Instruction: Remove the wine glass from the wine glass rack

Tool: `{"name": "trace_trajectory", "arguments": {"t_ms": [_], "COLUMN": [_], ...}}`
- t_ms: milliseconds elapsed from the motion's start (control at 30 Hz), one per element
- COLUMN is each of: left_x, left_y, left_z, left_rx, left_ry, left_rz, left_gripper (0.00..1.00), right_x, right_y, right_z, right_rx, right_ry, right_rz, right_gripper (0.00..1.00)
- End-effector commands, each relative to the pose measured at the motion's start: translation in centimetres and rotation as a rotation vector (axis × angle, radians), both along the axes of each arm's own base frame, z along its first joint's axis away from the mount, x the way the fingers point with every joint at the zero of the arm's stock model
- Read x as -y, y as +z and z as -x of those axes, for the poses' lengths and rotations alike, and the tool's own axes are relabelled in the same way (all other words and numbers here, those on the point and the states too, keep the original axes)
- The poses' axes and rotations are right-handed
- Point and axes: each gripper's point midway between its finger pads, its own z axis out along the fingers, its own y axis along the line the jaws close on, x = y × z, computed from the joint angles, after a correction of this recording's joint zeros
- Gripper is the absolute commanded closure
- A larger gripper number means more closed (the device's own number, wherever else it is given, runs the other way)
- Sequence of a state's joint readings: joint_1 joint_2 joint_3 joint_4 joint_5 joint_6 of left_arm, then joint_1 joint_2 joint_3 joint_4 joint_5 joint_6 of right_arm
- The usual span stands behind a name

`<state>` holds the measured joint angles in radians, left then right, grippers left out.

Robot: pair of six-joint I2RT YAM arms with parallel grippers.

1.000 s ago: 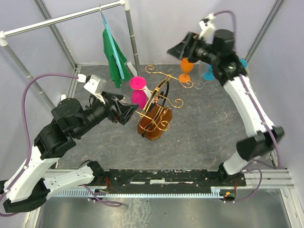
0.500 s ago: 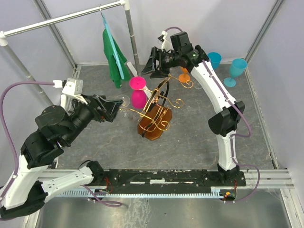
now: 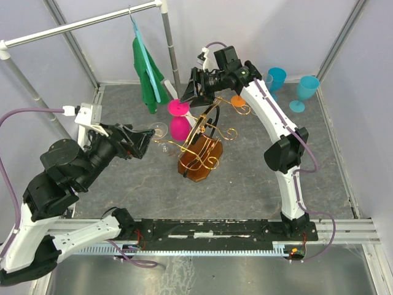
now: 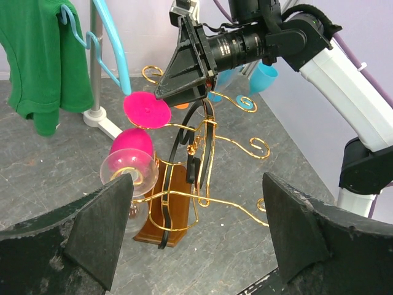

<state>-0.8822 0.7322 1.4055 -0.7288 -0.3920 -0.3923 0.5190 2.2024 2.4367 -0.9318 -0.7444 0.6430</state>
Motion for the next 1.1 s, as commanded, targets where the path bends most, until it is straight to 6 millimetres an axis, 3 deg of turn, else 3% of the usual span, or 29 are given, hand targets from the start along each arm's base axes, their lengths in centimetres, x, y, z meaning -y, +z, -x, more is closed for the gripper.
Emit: {"name": "trace_trajectory", "arguments": {"t_ms": [0,133,333,733,900,1067], "left_x": [-1.1,-1.1,-1.4,-1.8,-1.7,-2.2], "left_y": [1.9,2.0,2.0,2.4,2.4,2.4], "left_z": [0.3,0.4,0.5,0.6,0.6,0.8], "left_rx": [0.027,0.032,0.033,0.042,0.041,0.043], "left_ry": [0.030,0.031,0.035,0.044,0.042,0.051], "left_rz": [0.068,0.067,0.070,0.086,0.087,0.085], "left_gripper": [0.08,0.08,0.07,0.07,0.07,0.07], "right_x": [-0.5,-1.1,-1.4,-1.5,-2.0,-2.7], "right_y": [1.6,2.5,3.3,0.9,0.1,0.5], "right_z": [0.7,0.9,1.9,2.6,1.8,1.1], "right_rx": [0.023,0.019,0.003,-0.037,-0.046,-0.048], "right_ry": [0.048,0.077,0.136,0.172,0.160,0.147], "right_rz": [-0.056,-0.107,-0.157,-0.098,-0.097,-0.134], "right_gripper": [0.33,0.43,0.45,0.49,0.49,0.58]}}
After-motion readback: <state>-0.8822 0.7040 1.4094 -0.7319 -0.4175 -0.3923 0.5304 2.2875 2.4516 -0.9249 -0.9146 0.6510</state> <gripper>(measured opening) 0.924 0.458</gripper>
